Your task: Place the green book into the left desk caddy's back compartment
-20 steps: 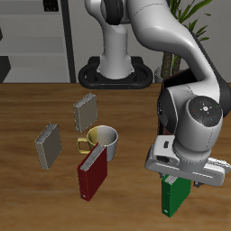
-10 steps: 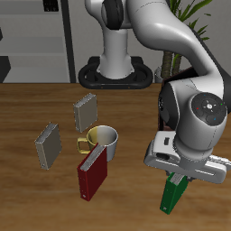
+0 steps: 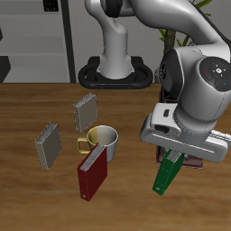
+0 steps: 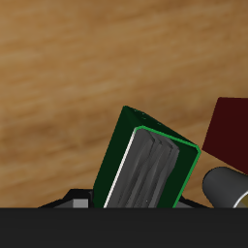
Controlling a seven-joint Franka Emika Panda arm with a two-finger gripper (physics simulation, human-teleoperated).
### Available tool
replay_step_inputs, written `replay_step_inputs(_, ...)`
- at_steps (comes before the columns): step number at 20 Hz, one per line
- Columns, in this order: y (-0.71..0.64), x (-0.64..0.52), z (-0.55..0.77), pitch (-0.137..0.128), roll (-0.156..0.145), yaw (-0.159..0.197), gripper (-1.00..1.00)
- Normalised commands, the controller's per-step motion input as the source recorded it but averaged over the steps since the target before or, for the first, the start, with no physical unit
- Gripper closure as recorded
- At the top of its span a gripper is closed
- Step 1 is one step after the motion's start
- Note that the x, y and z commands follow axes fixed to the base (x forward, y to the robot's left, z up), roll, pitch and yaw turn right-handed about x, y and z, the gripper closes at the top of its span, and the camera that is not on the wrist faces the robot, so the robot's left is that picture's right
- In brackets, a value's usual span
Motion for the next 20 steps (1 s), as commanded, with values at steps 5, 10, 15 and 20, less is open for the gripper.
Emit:
replay_step_inputs(5,-0.2,-0.42,0.64,-0.078,-0.048,-0.006,1.0)
replay_step_inputs(10,-0.15,-0.53,0.67,-0.08,-0.046,-0.012,1.0)
replay_step_inputs(15,-0.07,-0.66,0.62,-0.09,-0.02,-0.005,1.0)
replay_step_inputs(20,0.07,-0.63,0.4,-0.068,-0.005,-0.005,1.0)
